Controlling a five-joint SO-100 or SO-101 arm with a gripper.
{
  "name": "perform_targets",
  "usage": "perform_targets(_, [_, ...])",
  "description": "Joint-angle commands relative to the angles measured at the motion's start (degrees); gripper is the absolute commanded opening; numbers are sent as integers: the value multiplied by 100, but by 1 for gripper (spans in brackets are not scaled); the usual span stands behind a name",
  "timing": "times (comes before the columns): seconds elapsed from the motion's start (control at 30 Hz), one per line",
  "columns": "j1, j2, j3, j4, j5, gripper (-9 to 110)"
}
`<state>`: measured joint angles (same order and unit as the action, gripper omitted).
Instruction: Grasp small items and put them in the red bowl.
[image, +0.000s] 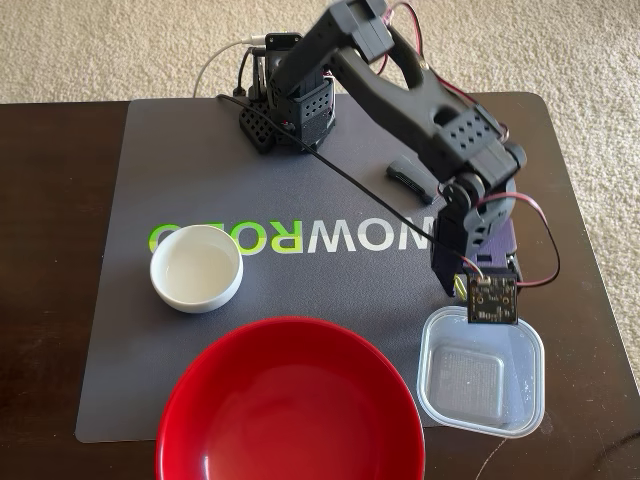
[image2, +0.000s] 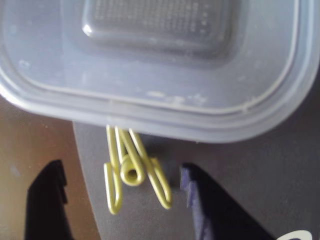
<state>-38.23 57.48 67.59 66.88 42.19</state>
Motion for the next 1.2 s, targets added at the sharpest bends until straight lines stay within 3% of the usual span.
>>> perform_targets(0.0, [26,-88,-387,-44,26,25])
perform_targets(0.33, [202,-536,-826,18,-97,0])
perform_targets(0.67, [378,97,-246,211,-475,0])
perform_targets(0.7, [369,202,-105,211,-475,0])
perform_targets(0.77, [325,545,299,325,-466,18])
perform_targets(0.87, [97,1477,1371,202,-659,30])
perform_targets(1.17, [-483,1608,1723,132,-1837,30])
